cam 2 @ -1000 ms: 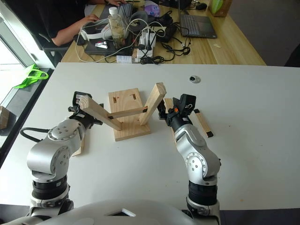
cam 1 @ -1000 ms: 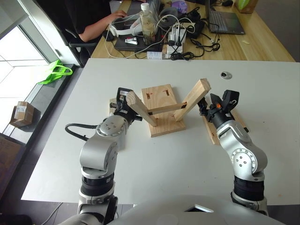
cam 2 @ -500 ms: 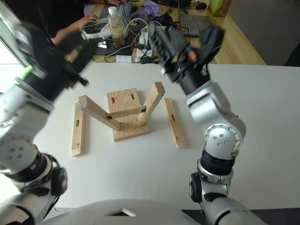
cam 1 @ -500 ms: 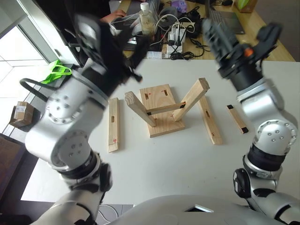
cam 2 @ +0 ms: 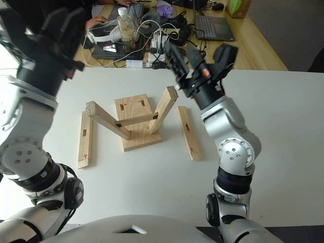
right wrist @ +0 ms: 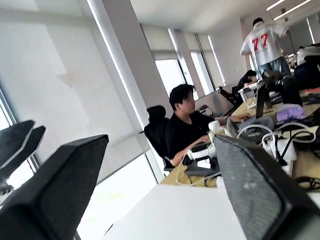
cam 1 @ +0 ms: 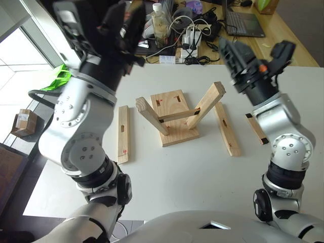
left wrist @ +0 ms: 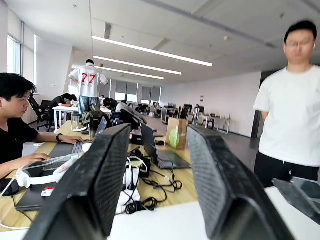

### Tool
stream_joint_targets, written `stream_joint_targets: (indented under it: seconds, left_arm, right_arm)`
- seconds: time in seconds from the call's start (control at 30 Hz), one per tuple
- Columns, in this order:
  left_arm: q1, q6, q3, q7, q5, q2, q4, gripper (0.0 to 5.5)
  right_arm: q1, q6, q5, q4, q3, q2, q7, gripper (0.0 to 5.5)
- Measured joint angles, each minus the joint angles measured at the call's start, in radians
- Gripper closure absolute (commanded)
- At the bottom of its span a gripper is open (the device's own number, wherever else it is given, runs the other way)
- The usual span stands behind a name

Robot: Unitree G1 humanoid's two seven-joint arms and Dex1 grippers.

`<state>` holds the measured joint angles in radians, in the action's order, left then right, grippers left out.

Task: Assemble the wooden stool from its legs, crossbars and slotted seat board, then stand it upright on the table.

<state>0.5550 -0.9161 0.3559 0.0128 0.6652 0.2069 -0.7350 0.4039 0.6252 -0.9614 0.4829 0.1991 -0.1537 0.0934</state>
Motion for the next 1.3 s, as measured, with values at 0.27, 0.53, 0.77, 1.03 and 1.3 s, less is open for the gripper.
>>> stream_joint_targets:
  seconds: [0.27, 0.53, 0.77, 1.03, 1.3]
  left_arm:
    - [-0.297, -0.107, -0.357, -0.154, -0.212, 0.352, 0.165, 3.44]
    - [-0.310, -0.144, -0.568, -0.273, -0.210, 0.357, 0.062, 3.44]
    - [-0.254, -0.153, -0.621, -0.273, -0.181, 0.208, 0.050, 3.44]
    - [-0.186, -0.040, -0.467, -0.201, -0.279, 0.169, 0.220, 3.44]
    - [0.015, 0.244, -0.606, -0.457, -0.479, 0.236, 0.937, 3.44]
  right_arm:
    - [-0.204, 0.226, -0.349, 0.087, -0.059, -0.293, 0.412, 1.58]
    - [-0.263, -0.023, 0.272, -0.187, -0.329, -0.328, 0.451, 1.58]
    - [-0.133, -0.231, 0.449, -0.376, -0.197, -0.244, 0.315, 1.58]
    - [-0.242, -0.179, 0.648, -0.378, -0.292, -0.521, 0.547, 1.58]
    - [-0.359, -0.058, 0.475, -0.068, -0.437, -0.523, 0.796, 1.58]
